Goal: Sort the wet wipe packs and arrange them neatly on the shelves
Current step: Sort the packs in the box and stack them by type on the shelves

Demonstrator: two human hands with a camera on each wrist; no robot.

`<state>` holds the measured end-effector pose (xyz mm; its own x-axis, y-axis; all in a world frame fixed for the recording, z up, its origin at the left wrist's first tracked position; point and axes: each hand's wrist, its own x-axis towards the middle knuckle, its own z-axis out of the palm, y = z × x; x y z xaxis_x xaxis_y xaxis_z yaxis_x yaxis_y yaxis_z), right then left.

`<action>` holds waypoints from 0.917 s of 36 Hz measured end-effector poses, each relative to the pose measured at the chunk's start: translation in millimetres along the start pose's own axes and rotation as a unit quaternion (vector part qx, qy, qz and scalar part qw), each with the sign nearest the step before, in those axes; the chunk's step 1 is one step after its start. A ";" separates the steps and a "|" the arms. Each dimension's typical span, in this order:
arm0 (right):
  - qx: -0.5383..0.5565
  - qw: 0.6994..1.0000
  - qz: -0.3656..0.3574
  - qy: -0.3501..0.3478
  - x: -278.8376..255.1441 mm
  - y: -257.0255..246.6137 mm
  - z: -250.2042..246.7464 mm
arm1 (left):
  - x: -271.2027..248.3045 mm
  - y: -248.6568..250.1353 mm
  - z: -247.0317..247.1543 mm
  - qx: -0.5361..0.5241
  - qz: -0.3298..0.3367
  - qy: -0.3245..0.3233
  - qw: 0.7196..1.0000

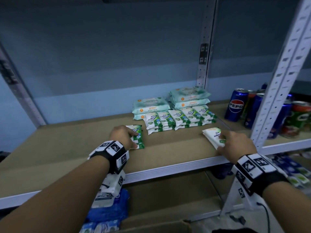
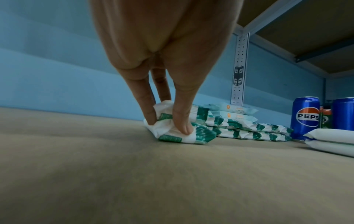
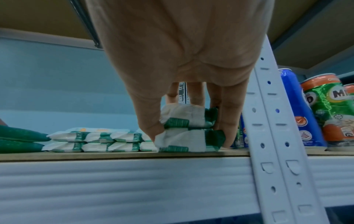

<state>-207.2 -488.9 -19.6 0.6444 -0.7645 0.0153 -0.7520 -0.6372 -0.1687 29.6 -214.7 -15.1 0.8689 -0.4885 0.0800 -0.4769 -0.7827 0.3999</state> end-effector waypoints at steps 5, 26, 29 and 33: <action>0.003 1.000 0.015 -0.001 19.1 5.3 0.1 | 18.5 5.5 5.1 -0.018 -0.014 -0.016 1.000; 0.007 1.000 0.013 0.011 65.5 0.4 -1.4 | 69.0 10.9 17.6 -0.052 -0.010 0.004 0.999; 0.010 1.000 0.018 0.007 72.2 -0.6 -0.8 | 72.3 10.9 17.7 -0.045 -0.008 0.001 0.999; 0.008 1.000 0.009 0.001 81.5 -3.0 -0.5 | 76.1 9.9 19.5 -0.045 -0.014 0.003 0.999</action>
<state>-152.4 -549.4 -17.4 0.6306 -0.7760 0.0141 -0.7609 -0.6218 -0.1855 88.5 -267.1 -22.9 0.8826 -0.4646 0.0726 -0.4387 -0.7579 0.4829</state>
